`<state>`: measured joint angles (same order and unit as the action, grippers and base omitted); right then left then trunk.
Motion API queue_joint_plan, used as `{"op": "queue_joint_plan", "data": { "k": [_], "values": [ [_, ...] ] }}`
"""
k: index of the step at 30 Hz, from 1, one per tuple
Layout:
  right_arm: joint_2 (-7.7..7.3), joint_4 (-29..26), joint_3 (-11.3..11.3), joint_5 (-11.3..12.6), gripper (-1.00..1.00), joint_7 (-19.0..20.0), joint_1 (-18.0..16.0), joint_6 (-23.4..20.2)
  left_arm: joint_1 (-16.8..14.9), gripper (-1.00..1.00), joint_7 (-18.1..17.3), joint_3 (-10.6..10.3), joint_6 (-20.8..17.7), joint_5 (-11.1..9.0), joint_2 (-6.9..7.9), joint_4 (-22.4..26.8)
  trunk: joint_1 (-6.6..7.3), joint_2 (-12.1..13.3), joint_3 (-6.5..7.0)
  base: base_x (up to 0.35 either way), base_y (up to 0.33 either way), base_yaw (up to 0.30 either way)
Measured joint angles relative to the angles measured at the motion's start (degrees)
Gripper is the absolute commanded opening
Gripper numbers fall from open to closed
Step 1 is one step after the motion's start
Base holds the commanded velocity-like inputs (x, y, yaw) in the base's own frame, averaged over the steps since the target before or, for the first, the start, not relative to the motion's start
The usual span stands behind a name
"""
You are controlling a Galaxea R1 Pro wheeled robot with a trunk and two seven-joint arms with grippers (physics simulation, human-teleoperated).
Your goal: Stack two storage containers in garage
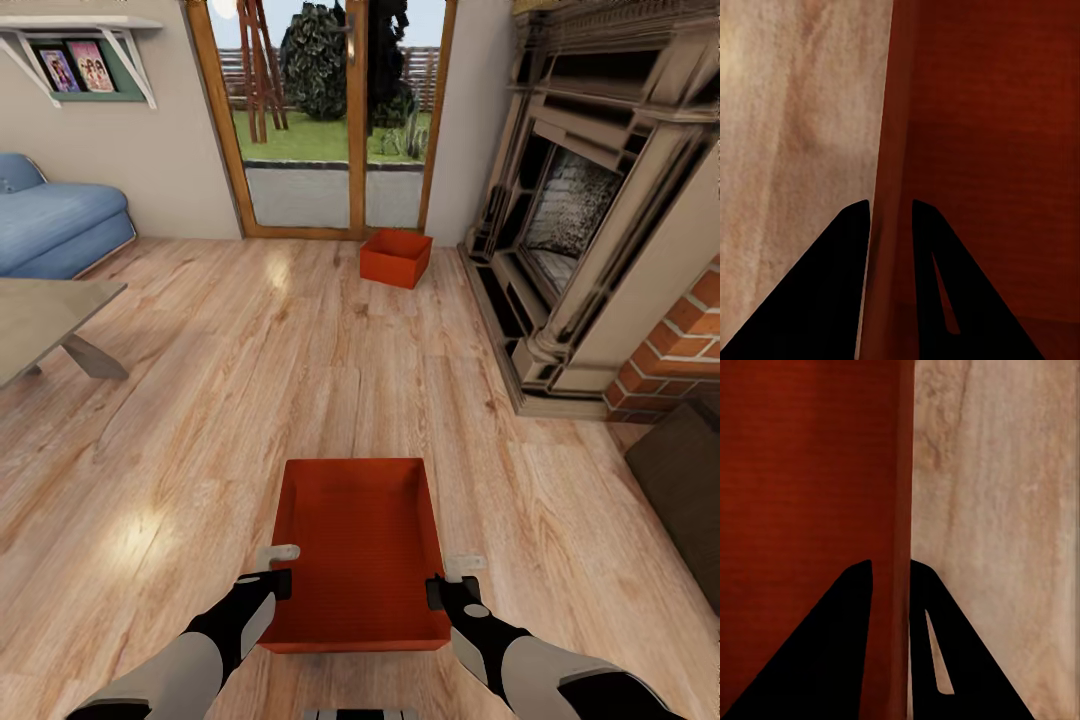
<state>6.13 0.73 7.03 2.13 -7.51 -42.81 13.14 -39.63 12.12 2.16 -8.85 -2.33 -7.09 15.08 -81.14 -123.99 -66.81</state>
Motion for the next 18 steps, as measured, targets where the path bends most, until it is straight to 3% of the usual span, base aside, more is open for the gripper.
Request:
{"op": "queue_joint_plan", "data": {
  "k": [18],
  "values": [
    [0.05, -0.01, 0.19, 0.19, -1.0, 0.03, 0.0, -0.04, 0.01, -1.0, -0.03, -0.13, 0.0, -0.22, 0.09, 0.01, 3.95, 7.22, 3.23, 0.0, 0.0, 0.0]
  ]
}}
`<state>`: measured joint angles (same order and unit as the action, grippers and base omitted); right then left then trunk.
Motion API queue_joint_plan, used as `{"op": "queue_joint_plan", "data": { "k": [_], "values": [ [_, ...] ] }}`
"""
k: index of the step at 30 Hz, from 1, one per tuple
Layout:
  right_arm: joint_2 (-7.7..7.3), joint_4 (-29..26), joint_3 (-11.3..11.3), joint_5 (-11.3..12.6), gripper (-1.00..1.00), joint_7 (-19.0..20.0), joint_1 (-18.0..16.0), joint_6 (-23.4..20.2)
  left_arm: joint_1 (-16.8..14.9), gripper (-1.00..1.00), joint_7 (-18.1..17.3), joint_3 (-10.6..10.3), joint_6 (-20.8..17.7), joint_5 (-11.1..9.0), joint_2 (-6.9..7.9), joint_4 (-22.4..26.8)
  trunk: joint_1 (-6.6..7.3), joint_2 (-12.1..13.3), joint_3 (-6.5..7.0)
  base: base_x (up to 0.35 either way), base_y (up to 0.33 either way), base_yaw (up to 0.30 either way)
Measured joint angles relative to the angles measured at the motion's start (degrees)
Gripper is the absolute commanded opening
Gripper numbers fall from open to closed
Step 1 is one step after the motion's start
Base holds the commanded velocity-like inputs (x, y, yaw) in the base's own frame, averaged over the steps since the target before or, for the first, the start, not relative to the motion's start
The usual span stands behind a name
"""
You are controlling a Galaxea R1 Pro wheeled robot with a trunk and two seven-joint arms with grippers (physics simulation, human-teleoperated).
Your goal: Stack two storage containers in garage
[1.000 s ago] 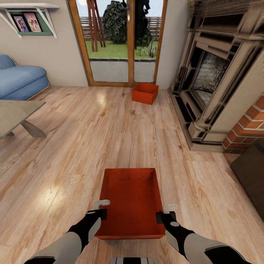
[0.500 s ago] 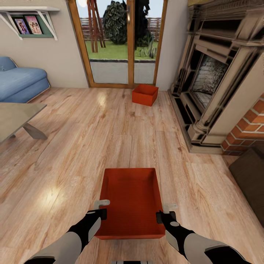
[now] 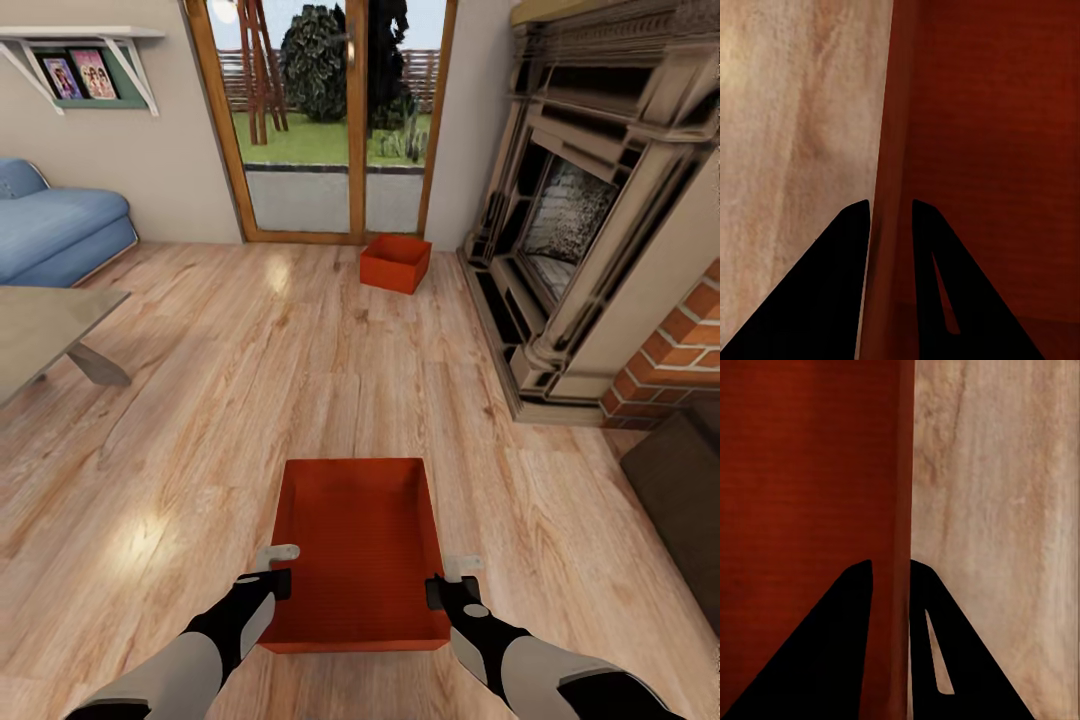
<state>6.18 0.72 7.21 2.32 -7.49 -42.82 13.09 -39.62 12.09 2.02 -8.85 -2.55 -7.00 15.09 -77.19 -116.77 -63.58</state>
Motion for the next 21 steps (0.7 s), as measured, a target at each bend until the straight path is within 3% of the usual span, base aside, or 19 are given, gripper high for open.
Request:
{"op": "queue_joint_plan", "data": {
  "k": [21],
  "values": [
    [0.21, 0.09, 0.96, 1.13, -1.0, -0.14, 0.01, 0.18, -0.01, -1.0, -0.35, -0.06, 0.02, 0.02, 0.24, 0.03, 4.61, 8.42, 3.77, 0.0, 0.0, 0.0]
  ]
}}
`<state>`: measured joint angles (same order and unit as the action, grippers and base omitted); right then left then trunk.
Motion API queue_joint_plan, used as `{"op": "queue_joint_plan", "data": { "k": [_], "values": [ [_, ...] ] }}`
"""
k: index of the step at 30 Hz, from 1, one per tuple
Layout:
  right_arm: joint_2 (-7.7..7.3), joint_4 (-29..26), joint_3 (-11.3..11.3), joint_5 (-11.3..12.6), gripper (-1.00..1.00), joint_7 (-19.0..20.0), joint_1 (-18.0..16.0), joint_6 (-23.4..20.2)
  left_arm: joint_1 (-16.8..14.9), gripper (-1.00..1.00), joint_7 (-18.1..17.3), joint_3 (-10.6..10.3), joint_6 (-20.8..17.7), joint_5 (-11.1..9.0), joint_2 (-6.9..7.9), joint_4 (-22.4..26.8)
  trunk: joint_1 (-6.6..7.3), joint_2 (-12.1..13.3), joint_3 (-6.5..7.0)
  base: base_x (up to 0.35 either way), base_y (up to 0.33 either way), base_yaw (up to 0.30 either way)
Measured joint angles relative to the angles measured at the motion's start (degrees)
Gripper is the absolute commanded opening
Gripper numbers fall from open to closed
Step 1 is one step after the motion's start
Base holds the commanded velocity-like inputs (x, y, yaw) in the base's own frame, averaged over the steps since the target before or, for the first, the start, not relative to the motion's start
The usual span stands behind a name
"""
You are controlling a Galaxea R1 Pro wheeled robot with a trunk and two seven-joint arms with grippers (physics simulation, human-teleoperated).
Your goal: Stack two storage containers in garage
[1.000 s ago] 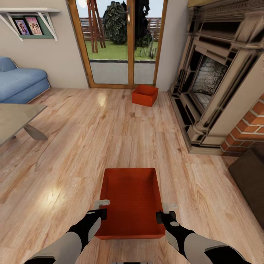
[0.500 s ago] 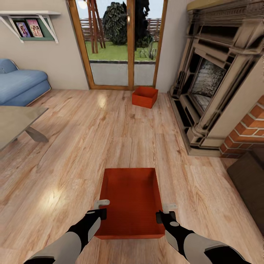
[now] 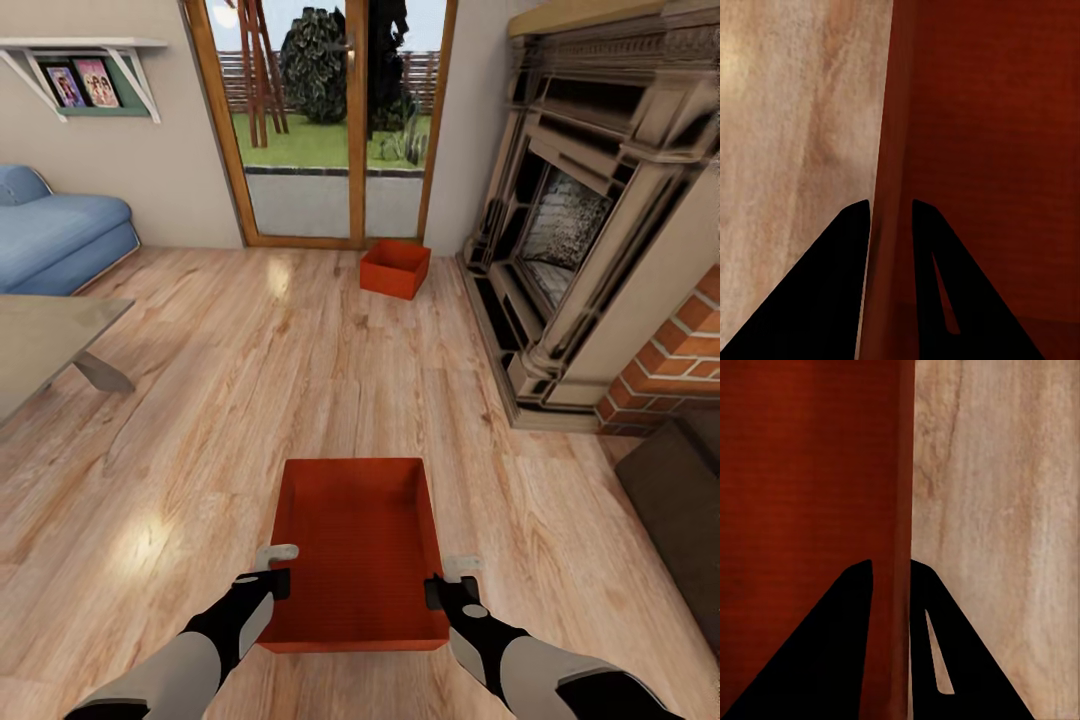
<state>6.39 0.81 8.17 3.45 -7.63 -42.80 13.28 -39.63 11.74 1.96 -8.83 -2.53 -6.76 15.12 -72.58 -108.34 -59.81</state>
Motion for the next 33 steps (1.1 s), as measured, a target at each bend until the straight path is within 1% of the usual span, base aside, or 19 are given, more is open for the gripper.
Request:
{"op": "queue_joint_plan", "data": {
  "k": [2, 33],
  "values": [
    [0.13, 0.07, 0.61, 0.67, -1.0, -0.18, -0.02, 0.09, -0.01, -1.0, -0.05, -0.05, 0.0, 0.03, 0.08, 0.03, 0.44, 0.8, 0.36, 0.0, 0.0, 0.0],
    [0.15, 0.07, 0.7, 0.82, -1.0, -0.15, -0.02, 0.22, 0.0, -1.0, -0.18, -0.11, 0.0, -0.04, 0.15, 0.16, 7.25, 13.24, 5.92, 0.0, 0.0, 0.0]
  ]
}}
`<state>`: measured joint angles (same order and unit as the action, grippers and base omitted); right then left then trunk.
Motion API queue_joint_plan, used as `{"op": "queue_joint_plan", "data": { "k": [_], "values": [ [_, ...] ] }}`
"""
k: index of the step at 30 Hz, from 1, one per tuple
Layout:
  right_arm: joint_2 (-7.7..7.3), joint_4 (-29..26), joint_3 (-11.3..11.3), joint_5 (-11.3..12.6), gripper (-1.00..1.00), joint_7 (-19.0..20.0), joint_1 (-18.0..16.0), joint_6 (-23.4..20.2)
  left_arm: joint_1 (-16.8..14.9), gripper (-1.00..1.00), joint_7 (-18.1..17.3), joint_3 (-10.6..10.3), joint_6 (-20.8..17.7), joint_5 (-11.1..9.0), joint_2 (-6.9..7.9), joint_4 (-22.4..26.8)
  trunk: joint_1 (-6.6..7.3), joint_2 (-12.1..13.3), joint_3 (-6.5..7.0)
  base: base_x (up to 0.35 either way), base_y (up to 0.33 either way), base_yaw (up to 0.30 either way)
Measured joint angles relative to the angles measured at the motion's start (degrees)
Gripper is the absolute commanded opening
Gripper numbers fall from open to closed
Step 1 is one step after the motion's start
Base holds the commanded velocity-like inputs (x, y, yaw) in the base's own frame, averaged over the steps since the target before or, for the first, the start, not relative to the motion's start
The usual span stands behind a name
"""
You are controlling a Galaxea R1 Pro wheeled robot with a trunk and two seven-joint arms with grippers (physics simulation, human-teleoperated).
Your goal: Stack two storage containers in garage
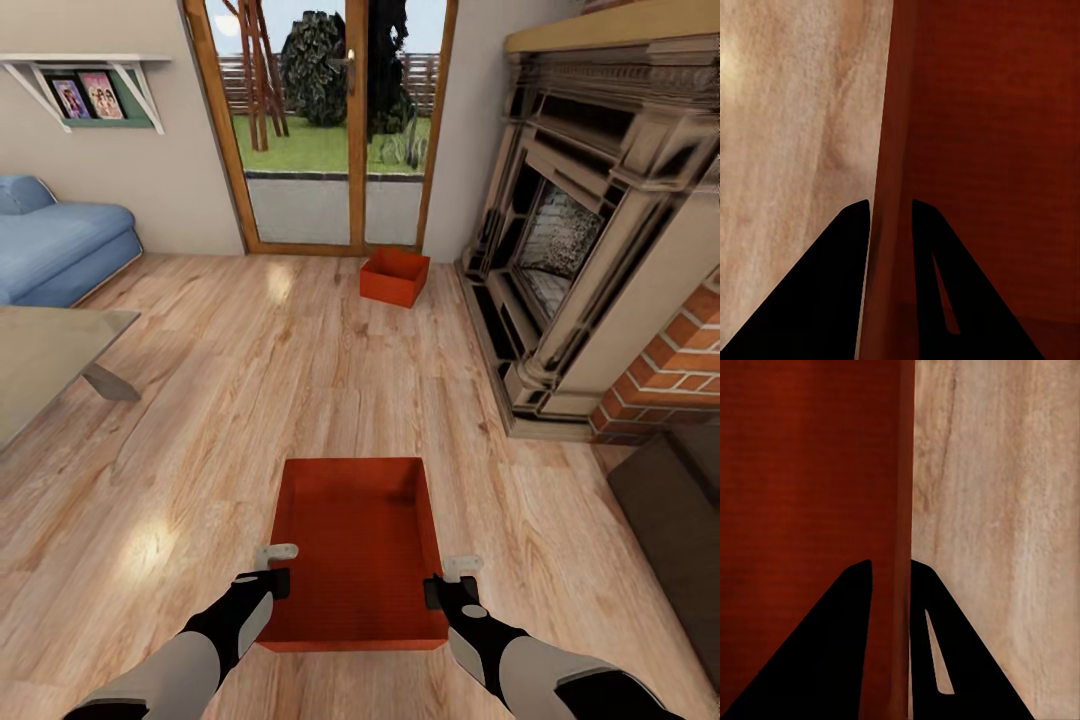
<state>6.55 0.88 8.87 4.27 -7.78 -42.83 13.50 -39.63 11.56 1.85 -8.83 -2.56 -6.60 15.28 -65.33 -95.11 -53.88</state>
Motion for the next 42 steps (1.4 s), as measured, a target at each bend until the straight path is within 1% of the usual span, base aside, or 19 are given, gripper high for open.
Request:
{"op": "queue_joint_plan", "data": {
  "k": [20, 42],
  "values": [
    [0.15, 0.01, -0.21, -0.32, -1.0, -0.39, -0.02, 0.05, 0.0, -1.0, 0.1, -0.19, -0.08, -0.09, 0.05, 0.18, 4.39, 8.02, 3.59, 0.0, 0.0, 0.0],
    [0.16, 0.15, -0.48, -0.11, -1.0, -0.23, 0.21, -0.01, 0.02, -1.0, 0.12, -0.52, -0.69, -0.16, 0.11, 0.2, 9.23, 16.85, 7.54, 0.0, 0.0, 0.0]
  ]
}}
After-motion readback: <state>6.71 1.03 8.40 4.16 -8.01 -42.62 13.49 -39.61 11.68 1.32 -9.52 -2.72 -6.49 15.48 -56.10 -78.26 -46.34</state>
